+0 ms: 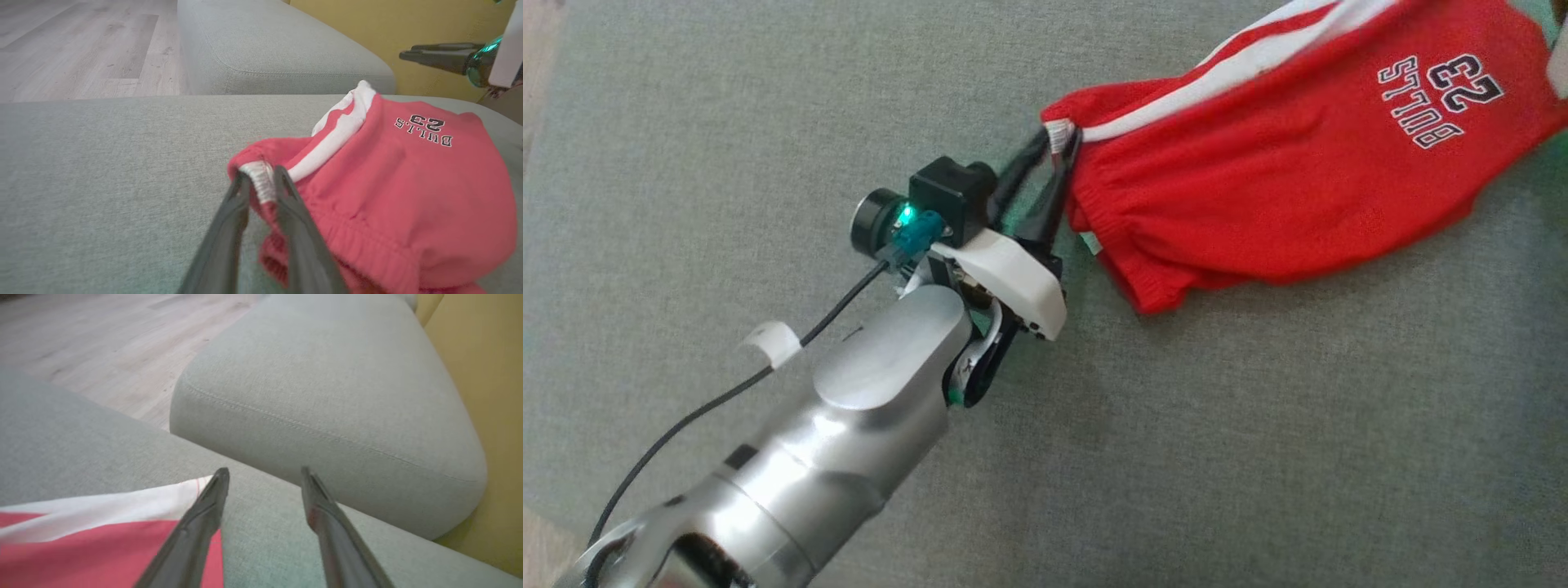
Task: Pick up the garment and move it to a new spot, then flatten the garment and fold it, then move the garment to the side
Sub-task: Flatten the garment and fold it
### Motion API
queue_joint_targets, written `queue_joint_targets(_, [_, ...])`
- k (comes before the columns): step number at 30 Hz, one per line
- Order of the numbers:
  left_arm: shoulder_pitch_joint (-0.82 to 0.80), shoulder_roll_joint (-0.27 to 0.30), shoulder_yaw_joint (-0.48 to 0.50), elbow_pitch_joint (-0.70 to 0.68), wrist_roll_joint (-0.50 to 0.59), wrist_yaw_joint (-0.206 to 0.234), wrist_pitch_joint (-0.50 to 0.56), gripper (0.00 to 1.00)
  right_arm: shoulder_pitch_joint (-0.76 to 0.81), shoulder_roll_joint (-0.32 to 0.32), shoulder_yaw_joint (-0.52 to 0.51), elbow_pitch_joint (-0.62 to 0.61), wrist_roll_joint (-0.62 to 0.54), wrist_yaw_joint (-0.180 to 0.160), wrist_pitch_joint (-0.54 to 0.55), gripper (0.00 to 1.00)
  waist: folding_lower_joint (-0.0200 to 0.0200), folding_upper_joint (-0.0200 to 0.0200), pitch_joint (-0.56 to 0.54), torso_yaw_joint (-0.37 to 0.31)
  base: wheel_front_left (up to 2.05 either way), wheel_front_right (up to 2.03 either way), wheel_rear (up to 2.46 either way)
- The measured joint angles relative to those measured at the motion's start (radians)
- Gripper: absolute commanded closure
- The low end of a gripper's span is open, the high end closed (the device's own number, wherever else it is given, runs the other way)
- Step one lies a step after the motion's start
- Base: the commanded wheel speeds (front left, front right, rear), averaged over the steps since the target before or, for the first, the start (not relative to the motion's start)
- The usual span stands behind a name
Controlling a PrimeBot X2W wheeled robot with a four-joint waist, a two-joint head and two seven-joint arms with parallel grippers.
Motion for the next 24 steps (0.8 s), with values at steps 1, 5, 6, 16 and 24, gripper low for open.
queue_joint_targets(1, [-0.001, 0.001, 0.000, 0.008, 0.000, 0.001, 0.000, 0.00, -0.010, 0.002, -0.003, 0.010, -0.001, 0.000, -0.021, 0.00, 0.0000, 0.0000, -0.002, -0.002, 0.00, 0.00, 0.00])
queue_joint_targets(5, [-0.008, 0.001, 0.011, 0.026, 0.000, 0.018, -0.021, 0.00, -0.028, 0.027, -0.028, 0.046, 0.001, 0.000, -0.110, 0.00, 0.0000, 0.0000, -0.020, -0.013, 0.00, 0.00, 0.00])
queue_joint_targets(6, [-0.009, 0.001, 0.018, 0.027, 0.000, 0.023, -0.026, 0.00, -0.028, 0.030, -0.037, 0.054, 0.002, 0.000, -0.134, 0.00, 0.0000, 0.0000, -0.028, -0.015, 0.00, 0.00, 0.00])
queue_joint_targets(16, [0.006, 0.036, 0.123, 0.000, 0.018, 0.076, -0.062, 0.00, -0.006, 0.065, -0.086, 0.041, 0.054, 0.000, -0.280, 0.00, -0.0001, 0.0000, -0.147, -0.067, 0.00, 0.00, 0.00])
queue_joint_targets(24, [0.136, 0.061, 0.297, -0.171, 0.119, 0.127, -0.067, 0.00, 0.194, 0.113, -0.331, -0.187, 0.041, 0.000, -0.297, 0.00, -0.0002, 0.0000, -0.244, -0.126, 0.00, 0.00, 0.00])
